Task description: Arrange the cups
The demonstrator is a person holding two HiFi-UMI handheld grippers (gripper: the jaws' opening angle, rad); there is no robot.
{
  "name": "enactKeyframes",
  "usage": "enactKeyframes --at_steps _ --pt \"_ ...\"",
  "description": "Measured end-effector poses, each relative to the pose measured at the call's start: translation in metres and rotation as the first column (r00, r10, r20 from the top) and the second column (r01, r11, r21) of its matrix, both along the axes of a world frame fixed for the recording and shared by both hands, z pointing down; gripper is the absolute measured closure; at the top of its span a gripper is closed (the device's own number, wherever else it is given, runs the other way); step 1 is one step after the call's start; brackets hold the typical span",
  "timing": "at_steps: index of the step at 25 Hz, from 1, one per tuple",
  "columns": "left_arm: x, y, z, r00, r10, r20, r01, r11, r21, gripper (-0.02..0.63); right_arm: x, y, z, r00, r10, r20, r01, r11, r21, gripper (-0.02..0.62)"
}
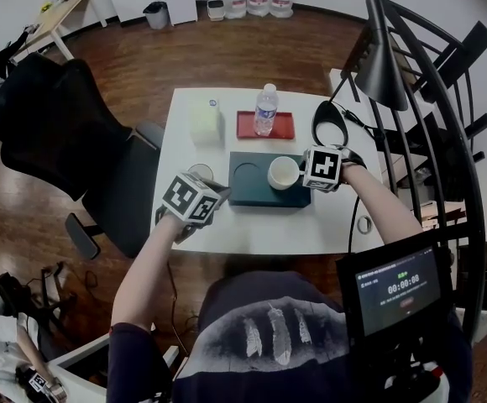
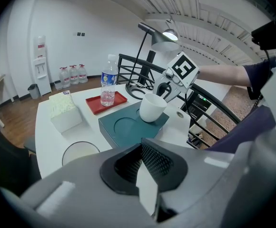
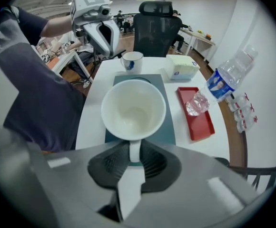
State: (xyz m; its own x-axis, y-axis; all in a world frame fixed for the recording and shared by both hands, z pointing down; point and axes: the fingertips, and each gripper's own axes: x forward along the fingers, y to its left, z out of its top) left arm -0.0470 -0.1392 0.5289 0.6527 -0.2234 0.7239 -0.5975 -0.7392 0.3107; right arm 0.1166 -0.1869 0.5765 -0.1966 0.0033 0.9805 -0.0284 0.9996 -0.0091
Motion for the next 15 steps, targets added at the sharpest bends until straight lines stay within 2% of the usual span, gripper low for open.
enactKeyframes --at_steps 4,9,15 --pt "0.0016 -0.0026 -0.0026 1.000 0.006 0.002 -0.006 1.000 0.004 0.606 0.0033 0.0002 0.0045 0.999 0.011 -0.032 -0.011 1.000 -0.009 0.545" --pt "-0.0004 -0.0040 0.0011 1.000 0.016 0.002 -0.016 1.000 -0.003 0.606 0.0008 -0.0027 0.0023 0.999 0.041 0.014 -0.041 0.999 -0.013 0.540" --pt "-0.0004 -0.0099 -0.0015 1.000 0.014 -0.004 -0.014 1.000 0.000 0.606 0.0014 -0.0069 -0.0011 0.999 0.044 0.008 -0.044 0.999 -0.005 0.510"
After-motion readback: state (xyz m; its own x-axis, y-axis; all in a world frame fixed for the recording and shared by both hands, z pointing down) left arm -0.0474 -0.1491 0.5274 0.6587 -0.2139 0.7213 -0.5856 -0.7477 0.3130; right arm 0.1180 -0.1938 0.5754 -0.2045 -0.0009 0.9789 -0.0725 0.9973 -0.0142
